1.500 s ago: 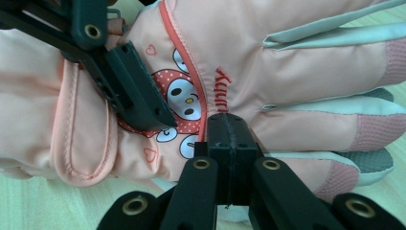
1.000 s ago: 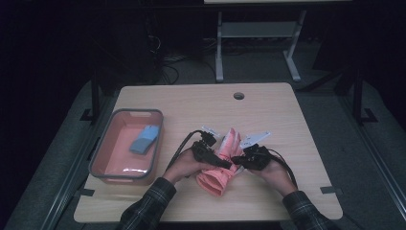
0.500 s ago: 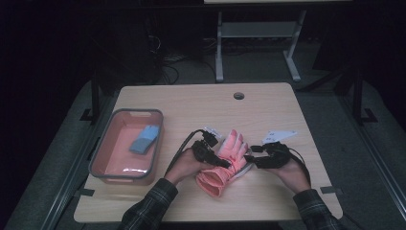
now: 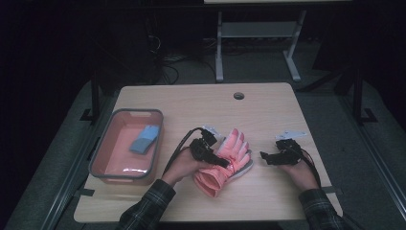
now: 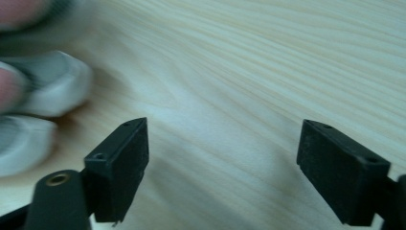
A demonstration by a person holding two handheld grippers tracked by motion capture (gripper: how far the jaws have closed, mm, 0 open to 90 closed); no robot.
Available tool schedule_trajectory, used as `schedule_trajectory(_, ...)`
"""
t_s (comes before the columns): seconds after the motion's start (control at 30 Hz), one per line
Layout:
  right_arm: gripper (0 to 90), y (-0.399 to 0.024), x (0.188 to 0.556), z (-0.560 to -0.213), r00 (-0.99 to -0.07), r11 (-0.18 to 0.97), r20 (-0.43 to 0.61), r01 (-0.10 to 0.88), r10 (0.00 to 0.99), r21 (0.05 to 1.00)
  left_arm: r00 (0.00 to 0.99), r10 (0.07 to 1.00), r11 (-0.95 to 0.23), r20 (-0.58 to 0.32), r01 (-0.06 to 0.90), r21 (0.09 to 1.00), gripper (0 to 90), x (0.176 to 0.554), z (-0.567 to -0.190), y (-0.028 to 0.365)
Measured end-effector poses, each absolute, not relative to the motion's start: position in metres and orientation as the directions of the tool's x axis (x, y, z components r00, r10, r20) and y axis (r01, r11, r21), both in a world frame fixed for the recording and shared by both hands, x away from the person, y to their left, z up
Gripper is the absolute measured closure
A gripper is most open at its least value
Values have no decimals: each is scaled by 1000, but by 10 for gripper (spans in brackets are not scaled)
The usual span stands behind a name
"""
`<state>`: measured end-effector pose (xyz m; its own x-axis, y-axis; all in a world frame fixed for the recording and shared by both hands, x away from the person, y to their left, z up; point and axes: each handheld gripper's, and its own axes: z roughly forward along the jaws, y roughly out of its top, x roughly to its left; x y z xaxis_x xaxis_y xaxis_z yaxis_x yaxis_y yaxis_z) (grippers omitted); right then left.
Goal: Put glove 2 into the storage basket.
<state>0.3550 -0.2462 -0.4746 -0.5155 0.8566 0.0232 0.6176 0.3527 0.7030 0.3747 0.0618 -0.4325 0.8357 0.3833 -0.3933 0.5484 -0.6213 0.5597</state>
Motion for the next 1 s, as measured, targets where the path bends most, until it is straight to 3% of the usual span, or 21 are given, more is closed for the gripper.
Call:
schedule_trajectory(0.33,134,-247,358,-481,-517,345,30,613,855,711,856,397,-631,-331,516,579,616,371,-410,73)
schedule_trajectory(1.0,120,-248,358,-483,-517,340,30,605,856,720,834,462,-566,-302,540,624,614,382,-352,114)
